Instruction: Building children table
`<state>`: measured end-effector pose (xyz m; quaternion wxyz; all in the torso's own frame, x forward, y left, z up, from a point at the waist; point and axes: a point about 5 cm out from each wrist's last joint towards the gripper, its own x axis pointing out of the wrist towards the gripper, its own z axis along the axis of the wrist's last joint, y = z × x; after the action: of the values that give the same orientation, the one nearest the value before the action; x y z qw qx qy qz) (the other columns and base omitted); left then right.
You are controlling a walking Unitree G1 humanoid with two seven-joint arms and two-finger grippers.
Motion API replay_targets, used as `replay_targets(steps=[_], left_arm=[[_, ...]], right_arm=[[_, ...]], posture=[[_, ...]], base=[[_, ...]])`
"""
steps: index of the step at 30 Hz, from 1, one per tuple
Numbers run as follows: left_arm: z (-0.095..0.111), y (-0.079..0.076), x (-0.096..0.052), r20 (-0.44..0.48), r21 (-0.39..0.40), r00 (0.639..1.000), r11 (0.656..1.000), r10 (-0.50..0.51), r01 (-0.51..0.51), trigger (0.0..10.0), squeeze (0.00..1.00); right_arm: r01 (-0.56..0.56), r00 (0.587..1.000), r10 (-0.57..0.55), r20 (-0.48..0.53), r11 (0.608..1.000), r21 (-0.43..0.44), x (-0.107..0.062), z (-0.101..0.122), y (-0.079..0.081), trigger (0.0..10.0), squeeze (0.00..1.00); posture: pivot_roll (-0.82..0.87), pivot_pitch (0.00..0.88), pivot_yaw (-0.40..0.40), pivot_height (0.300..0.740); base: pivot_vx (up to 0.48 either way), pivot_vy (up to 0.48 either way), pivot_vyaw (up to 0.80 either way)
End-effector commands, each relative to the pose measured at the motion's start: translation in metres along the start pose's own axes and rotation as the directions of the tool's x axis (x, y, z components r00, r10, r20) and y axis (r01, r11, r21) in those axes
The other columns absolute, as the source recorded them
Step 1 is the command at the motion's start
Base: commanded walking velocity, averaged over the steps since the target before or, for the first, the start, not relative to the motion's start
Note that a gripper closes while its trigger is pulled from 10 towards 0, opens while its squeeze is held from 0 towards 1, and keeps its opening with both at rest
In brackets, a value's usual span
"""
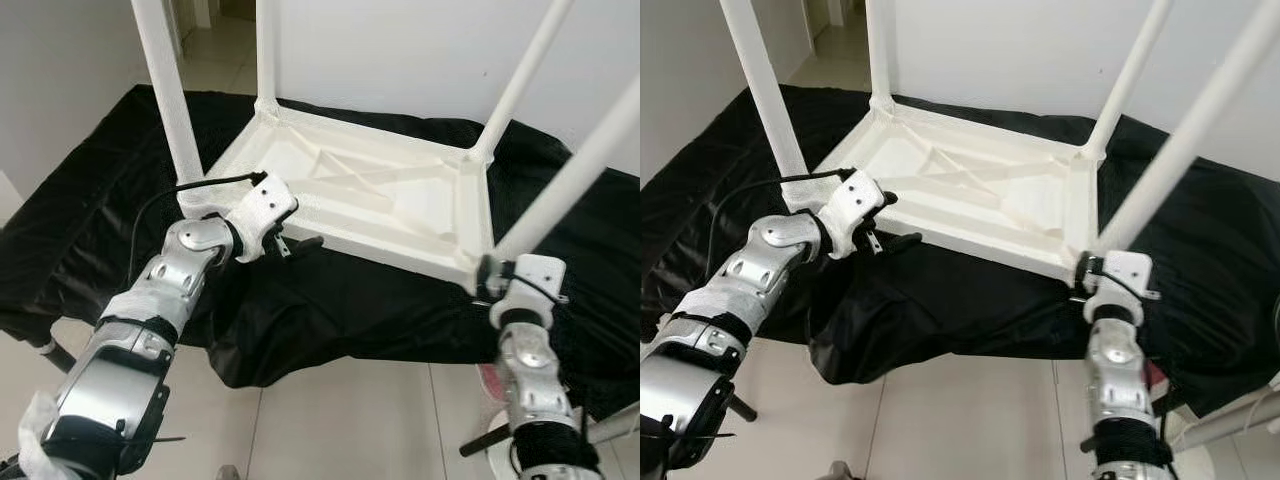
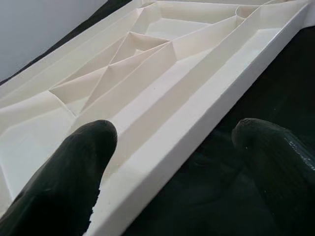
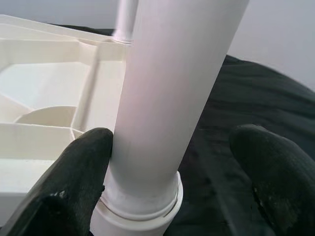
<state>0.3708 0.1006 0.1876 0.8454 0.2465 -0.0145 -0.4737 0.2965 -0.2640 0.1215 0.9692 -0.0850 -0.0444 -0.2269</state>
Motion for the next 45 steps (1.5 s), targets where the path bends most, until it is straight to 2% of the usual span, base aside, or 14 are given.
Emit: replay_targets(steps=[1, 5, 7, 8, 9, 10, 12, 17, 19, 26, 29, 31, 35, 45], left_arm=[[0.000, 0.000, 0.006, -0.015, 0.033, 1.000, 0.999, 0.019, -0.019, 10.0, 0.00], [-0.002, 0.000, 0.008, -0.022, 0.037, 1.000, 0.999, 0.017, -0.016, 10.0, 0.00], [-0.004, 0.000, 0.010, -0.034, 0.042, 0.999, 0.999, 0.011, -0.010, 10.0, 0.00], [-0.004, 0.000, 0.010, -0.034, 0.042, 0.999, 0.999, 0.011, -0.010, 10.0, 0.00], [-0.006, -0.001, 0.012, -0.046, 0.044, 0.999, 0.999, 0.005, -0.003, 10.0, 0.00], [-0.006, -0.001, 0.012, -0.046, 0.044, 0.999, 0.999, 0.005, -0.003, 10.0, 0.00], [-0.010, -0.004, 0.016, -0.076, 0.051, 0.997, 0.999, -0.006, 0.010, 10.0, 0.00], [-0.012, -0.005, 0.017, -0.092, 0.055, 0.996, 0.998, -0.010, 0.015, 10.0, 0.00], [-0.018, -0.008, 0.020, -0.125, 0.052, 0.992, 0.999, -0.008, 0.015, 10.0, 0.00], [-0.030, -0.006, 0.022, -0.226, 0.029, 0.972, 0.997, 0.072, -0.067, 10.0, 0.00], [-0.030, -0.005, 0.022, -0.227, 0.010, 0.970, 0.996, 0.085, -0.084, 10.0, 0.00], [-0.027, 0.001, 0.023, -0.227, -0.031, 0.964, 0.989, 0.137, -0.147, 10.0, 0.00], [-0.023, 0.005, 0.024, -0.222, -0.030, 0.960, 0.983, 0.172, -0.183, 10.0, 0.00], [-0.016, 0.010, 0.027, -0.207, -0.054, 0.959, 0.977, 0.193, -0.208, 10.0, 0.00]], right_arm=[[0.071, 0.996, -0.071, -0.054, 0.997, -0.002, 0.000, -0.012, -0.014, 10.0, 0.00], [0.053, 0.998, -0.052, -0.047, 0.998, 0.026, -0.002, -0.011, -0.006, 10.0, 0.00], [0.007, 1.000, -0.005, -0.026, 0.998, 0.061, -0.009, -0.008, 0.010, 10.0, 0.00], [0.007, 1.000, -0.005, -0.026, 0.998, 0.061, -0.009, -0.008, 0.010, 10.0, 0.00], [-0.015, 1.000, 0.017, -0.020, 0.996, 0.086, -0.015, -0.008, 0.020, 10.0, 0.00], [-0.015, 1.000, 0.017, -0.020, 0.996, 0.086, -0.015, -0.008, 0.020, 10.0, 0.00], [-0.041, 0.999, 0.044, -0.016, 0.990, 0.132, -0.026, -0.009, 0.037, 10.0, 0.00], [-0.049, 0.998, 0.053, -0.017, 0.987, 0.152, -0.030, -0.009, 0.044, 10.0, 0.00], [-0.076, 0.997, 0.078, -0.007, 0.981, 0.180, -0.037, -0.007, 0.055, 10.0, 0.00], [-0.154, 0.988, 0.146, 0.053, 0.967, 0.205, -0.047, 0.004, 0.066, 10.0, 0.00], [-0.163, 0.986, 0.154, 0.059, 0.966, 0.200, -0.047, 0.006, 0.067, 10.0, 0.00], [-0.176, 0.984, 0.165, 0.072, 0.963, 0.205, -0.049, 0.010, 0.070, 10.0, 0.00], [-0.188, 0.981, 0.175, 0.081, 0.960, 0.209, -0.050, 0.012, 0.073, 10.0, 0.00], [-0.233, 0.971, 0.217, 0.097, 0.948, 0.216, -0.056, 0.017, 0.080, 10.0, 0.00]], posture=[[-0.02, 0.032, -0.008, 0.740], [-0.02, 0.034, -0.003, 0.740], [-0.02, 0.038, 0.001, 0.740], [-0.02, 0.038, 0.001, 0.740], [-0.02, 0.038, 0.004, 0.740], [-0.02, 0.038, 0.004, 0.740], [-0.03, 0.048, 0.019, 0.740], [-0.03, 0.048, 0.019, 0.740], [-0.04, 0.054, 0.037, 0.740], [-0.06, 0.060, 0.053, 0.740], [-0.06, 0.060, 0.053, 0.740], [-0.06, 0.064, 0.058, 0.740], [-0.06, 0.067, 0.060, 0.740], [-0.07, 0.082, 0.066, 0.740]], base=[[0.000, 0.000, 0.00], [0.000, 0.000, 0.00], [0.000, 0.000, 0.00], [0.000, 0.000, 0.00], [0.000, 0.000, 0.00], [0.000, 0.000, 0.00], [0.000, 0.000, 0.00], [0.000, 0.000, 0.00], [0.000, 0.000, 0.00], [0.000, 0.000, 0.00], [0.000, 0.000, 0.00], [0.000, 0.000, 0.00], [0.000, 0.000, 0.00], [0.000, 0.000, 0.00]])
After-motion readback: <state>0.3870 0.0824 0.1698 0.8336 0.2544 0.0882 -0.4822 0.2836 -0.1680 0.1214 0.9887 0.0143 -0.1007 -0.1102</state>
